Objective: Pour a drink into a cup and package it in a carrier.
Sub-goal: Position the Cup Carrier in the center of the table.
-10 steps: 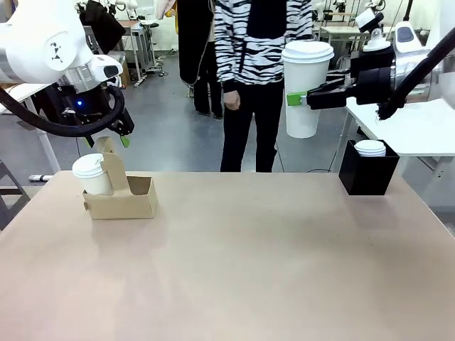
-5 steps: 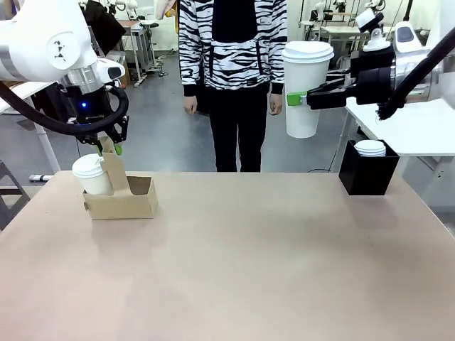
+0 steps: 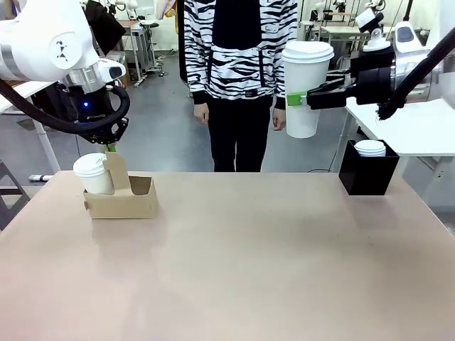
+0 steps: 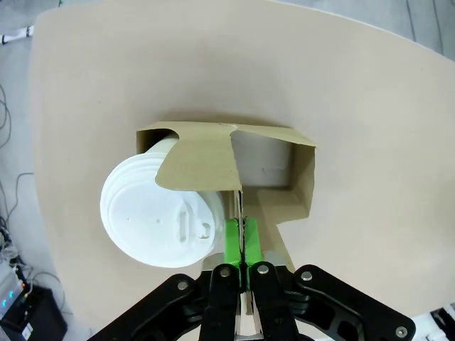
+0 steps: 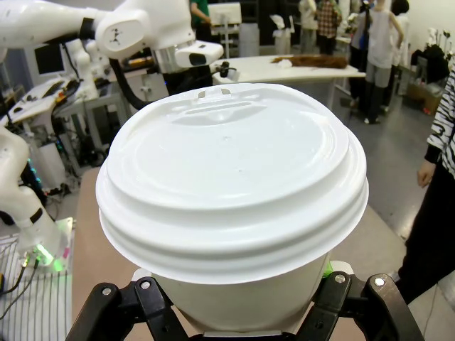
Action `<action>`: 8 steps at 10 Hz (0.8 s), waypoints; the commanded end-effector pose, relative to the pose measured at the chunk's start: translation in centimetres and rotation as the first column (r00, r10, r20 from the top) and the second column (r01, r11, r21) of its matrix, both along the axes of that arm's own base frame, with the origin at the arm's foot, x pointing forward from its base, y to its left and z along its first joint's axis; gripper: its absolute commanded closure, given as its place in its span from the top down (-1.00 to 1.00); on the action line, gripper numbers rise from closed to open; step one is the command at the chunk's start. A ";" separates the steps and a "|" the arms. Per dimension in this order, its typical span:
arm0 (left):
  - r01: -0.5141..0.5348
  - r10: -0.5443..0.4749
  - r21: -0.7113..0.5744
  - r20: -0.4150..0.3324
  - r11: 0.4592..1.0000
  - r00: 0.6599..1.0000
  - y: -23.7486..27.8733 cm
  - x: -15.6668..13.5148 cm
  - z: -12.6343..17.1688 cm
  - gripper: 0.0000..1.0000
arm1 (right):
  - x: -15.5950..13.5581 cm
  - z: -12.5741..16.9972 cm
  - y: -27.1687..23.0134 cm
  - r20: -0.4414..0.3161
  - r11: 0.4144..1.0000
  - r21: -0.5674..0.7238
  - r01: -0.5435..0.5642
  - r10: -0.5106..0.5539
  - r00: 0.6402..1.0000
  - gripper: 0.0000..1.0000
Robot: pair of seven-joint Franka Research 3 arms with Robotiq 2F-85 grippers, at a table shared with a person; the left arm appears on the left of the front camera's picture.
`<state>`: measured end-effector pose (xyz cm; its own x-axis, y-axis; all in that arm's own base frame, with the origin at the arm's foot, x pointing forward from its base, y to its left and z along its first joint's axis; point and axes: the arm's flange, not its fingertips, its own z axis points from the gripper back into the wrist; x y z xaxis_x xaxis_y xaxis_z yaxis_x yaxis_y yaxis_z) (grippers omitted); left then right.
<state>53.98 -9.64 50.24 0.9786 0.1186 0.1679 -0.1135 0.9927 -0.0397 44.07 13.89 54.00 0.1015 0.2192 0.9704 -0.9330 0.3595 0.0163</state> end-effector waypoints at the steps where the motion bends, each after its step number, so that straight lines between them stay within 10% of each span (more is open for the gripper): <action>1: 0.037 -0.032 0.073 -0.075 0.997 0.997 -0.6 0.3 -0.3 -1.00 | 0.2 0.5 0.3 0.011 1.000 -0.001 0.010 -0.010 1.000 0.60; 8: -0.088 0.090 -0.041 0.038 0.995 0.995 -0.4 -3.0 5.2 -0.96 | 0.2 0.5 0.3 0.011 1.000 -0.001 0.010 -0.010 1.000 0.60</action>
